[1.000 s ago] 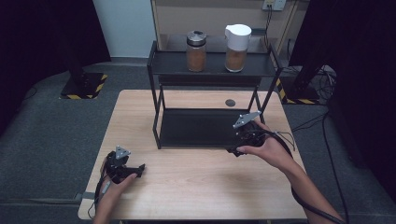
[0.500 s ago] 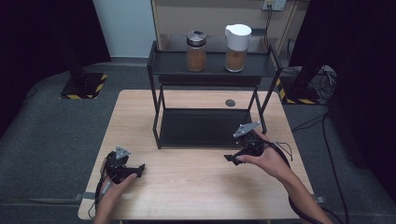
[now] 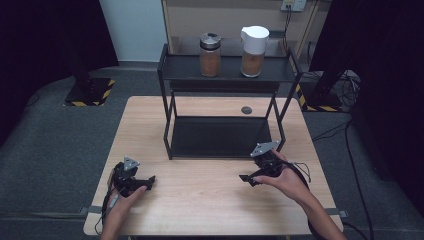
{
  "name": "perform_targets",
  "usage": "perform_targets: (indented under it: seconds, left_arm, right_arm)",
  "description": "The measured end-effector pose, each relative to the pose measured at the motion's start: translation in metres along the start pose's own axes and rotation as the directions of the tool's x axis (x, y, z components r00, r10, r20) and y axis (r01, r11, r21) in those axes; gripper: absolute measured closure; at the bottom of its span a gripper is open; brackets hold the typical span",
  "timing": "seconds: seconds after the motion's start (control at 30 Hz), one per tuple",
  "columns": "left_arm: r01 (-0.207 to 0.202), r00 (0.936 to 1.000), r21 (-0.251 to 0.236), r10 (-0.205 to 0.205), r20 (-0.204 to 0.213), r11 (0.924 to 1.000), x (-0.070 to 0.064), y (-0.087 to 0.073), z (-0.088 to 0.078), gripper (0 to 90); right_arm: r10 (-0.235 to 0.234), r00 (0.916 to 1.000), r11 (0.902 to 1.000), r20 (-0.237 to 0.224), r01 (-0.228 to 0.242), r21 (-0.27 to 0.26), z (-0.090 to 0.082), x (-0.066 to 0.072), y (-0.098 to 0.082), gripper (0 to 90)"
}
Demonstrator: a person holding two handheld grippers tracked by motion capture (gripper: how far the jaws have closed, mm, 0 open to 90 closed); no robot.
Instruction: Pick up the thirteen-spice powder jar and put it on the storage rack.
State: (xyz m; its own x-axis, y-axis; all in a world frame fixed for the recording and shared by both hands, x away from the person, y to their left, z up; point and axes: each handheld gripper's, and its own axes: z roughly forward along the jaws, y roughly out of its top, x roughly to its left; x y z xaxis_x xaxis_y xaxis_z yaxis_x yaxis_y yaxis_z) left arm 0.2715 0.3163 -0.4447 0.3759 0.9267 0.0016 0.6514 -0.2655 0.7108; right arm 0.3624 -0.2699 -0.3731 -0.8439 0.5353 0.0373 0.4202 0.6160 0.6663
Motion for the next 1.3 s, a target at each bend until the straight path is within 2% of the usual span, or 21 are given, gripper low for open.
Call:
perform_targets:
  seconds: [0.27, 0.7, 1.3]
  left_arm:
    - [0.001, 1.0, 0.0, -0.001, 0.0, 1.0, 0.0, 0.0, 0.0, 0.0]
    - [0.0, 1.0, 0.0, 0.0, 0.0, 1.0, 0.0, 0.0, 0.0, 0.0]
    - [0.0, 1.0, 0.0, 0.0, -0.001, 1.0, 0.0, 0.0, 0.0, 0.0]
  right_arm:
    - [0.001, 0.9998, 0.9999, -0.019, -0.001, -0.014, 0.009, 0.0, -0.016, 6.3]
    - [-0.016, 0.9986, 0.9993, -0.05, 0.014, -0.035, 0.021, 0.004, -0.032, 5.2]
    - [-0.067, 0.9966, 0.9964, -0.047, 0.065, -0.054, 0.034, 0.012, -0.05, 5.7]
